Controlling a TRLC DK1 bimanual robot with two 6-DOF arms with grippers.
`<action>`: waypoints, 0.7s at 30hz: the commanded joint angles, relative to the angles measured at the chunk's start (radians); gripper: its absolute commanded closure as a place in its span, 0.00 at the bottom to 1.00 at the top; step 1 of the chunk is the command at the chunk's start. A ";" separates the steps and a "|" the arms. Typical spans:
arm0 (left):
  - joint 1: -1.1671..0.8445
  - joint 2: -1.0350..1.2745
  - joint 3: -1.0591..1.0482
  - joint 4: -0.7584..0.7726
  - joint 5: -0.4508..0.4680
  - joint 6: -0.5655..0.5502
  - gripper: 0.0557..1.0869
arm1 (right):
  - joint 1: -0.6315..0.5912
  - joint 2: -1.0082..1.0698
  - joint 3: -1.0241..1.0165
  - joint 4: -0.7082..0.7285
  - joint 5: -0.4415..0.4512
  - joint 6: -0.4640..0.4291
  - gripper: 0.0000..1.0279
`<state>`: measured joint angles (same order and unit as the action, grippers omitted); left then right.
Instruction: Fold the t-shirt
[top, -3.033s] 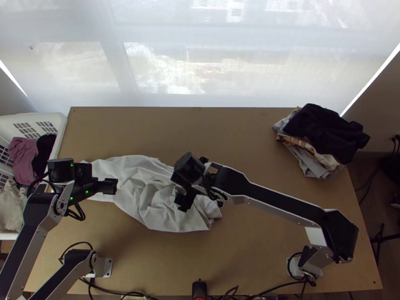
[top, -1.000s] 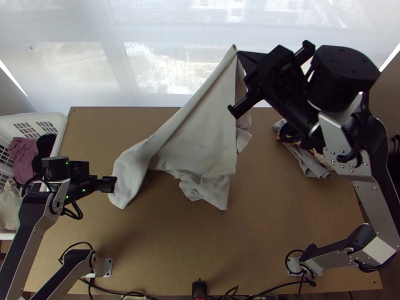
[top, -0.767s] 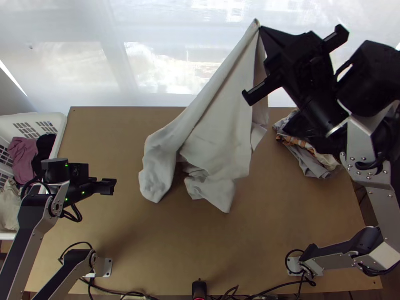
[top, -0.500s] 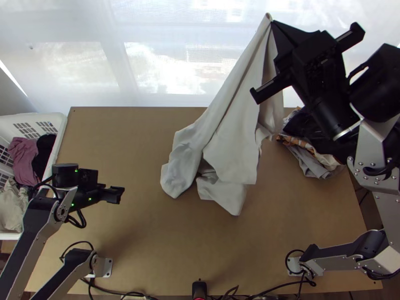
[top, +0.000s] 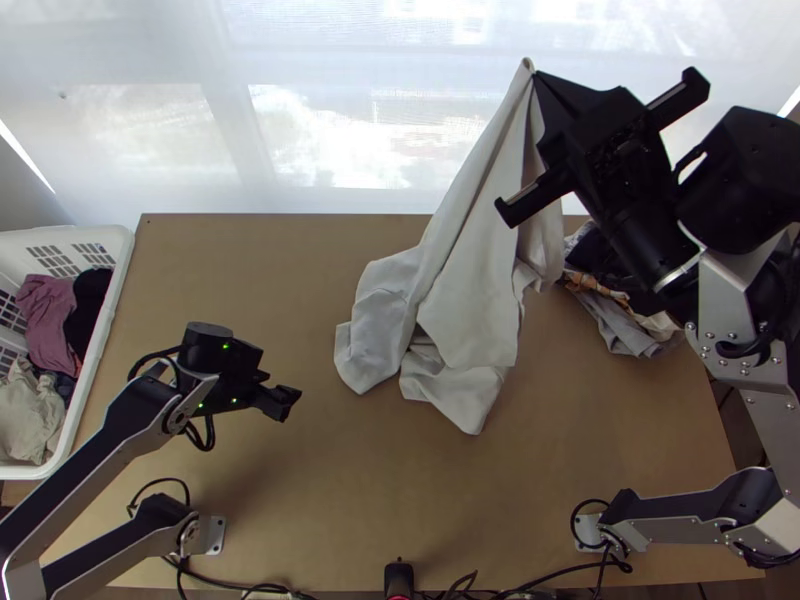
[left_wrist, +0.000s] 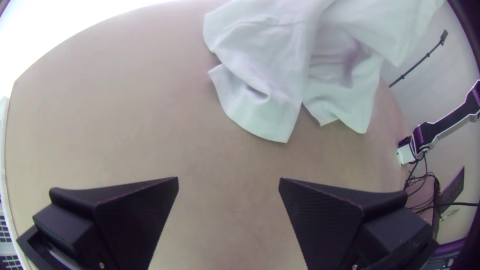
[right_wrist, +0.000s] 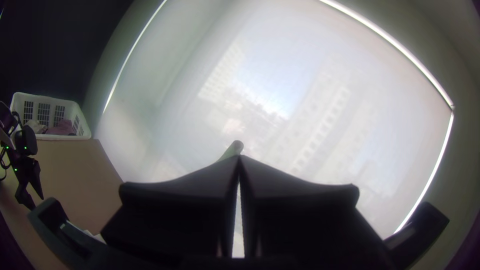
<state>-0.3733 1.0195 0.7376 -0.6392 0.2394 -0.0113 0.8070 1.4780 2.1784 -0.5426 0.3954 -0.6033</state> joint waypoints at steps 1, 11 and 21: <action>-0.128 0.191 0.046 0.161 -0.002 -0.035 0.05 | 0.006 -0.004 -0.023 -0.022 0.019 -0.006 0.97; -0.277 0.485 0.166 0.323 -0.003 -0.058 0.05 | 0.004 -0.005 -0.026 -0.054 0.071 -0.047 0.97; -0.262 0.676 0.250 0.429 -0.061 -0.053 0.09 | 0.004 0.005 -0.026 -0.066 0.091 -0.075 0.97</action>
<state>-0.6296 1.5730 0.9337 -0.2779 0.2253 -0.0639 0.8116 1.4773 2.1529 -0.5991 0.4725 -0.6636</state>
